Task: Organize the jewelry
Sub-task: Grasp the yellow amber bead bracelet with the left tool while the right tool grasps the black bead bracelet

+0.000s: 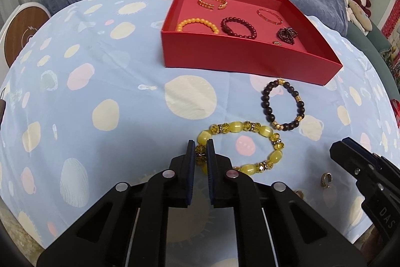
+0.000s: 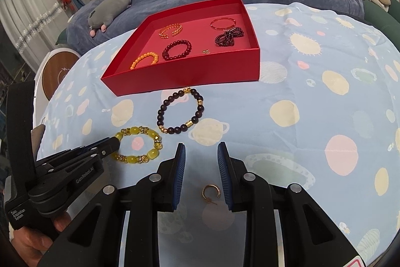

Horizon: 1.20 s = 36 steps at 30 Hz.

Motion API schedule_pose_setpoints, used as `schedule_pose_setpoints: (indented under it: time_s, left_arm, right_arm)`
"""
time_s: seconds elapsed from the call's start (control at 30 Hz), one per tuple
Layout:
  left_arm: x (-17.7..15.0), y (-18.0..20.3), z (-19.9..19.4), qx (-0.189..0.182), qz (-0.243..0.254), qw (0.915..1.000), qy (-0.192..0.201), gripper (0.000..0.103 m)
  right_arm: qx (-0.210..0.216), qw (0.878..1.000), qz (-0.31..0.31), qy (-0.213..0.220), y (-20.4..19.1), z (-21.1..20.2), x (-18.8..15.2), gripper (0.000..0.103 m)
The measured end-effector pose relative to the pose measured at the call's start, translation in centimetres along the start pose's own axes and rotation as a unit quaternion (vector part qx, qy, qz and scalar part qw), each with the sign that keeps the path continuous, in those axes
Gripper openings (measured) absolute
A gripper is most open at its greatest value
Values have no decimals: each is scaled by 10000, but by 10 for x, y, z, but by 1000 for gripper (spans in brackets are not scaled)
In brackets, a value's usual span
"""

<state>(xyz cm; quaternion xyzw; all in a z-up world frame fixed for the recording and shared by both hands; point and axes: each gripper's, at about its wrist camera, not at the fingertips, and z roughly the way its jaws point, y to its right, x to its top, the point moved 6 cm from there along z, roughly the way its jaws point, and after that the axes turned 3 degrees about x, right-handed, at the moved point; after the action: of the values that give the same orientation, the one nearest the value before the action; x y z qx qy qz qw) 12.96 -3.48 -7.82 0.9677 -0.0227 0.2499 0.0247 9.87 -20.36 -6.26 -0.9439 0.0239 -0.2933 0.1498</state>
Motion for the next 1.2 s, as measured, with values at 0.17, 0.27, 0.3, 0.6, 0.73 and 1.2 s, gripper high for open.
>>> schedule_pose_setpoints:
  time_s: [0.17,0.27,0.3,0.6,0.73,1.2]
  left_arm:
    - [-2,-14,-2,34,-139,9999,-21,9]
    - [-4,-20,-3,49,-160,9999,-14,9]
    - [-5,-22,-4,52,-156,9999,-10,9]
    - [-8,-27,-4,19,-212,9998,9,9]
    - [-7,-26,-5,10,-215,9998,16,9]
    - [-6,-26,-4,-9,-255,9997,25,9]
  right_arm:
    - [26,10000,-90,9,-8,7,8,27]
    - [68,9999,-88,-8,-13,14,13,27]
    - [98,9999,-79,-13,-15,16,14,27]
    - [215,9993,-281,-97,-39,38,25,27]
    - [205,9990,-374,-123,-46,47,29,27]
    - [39,9970,-678,-358,-54,69,22,16]
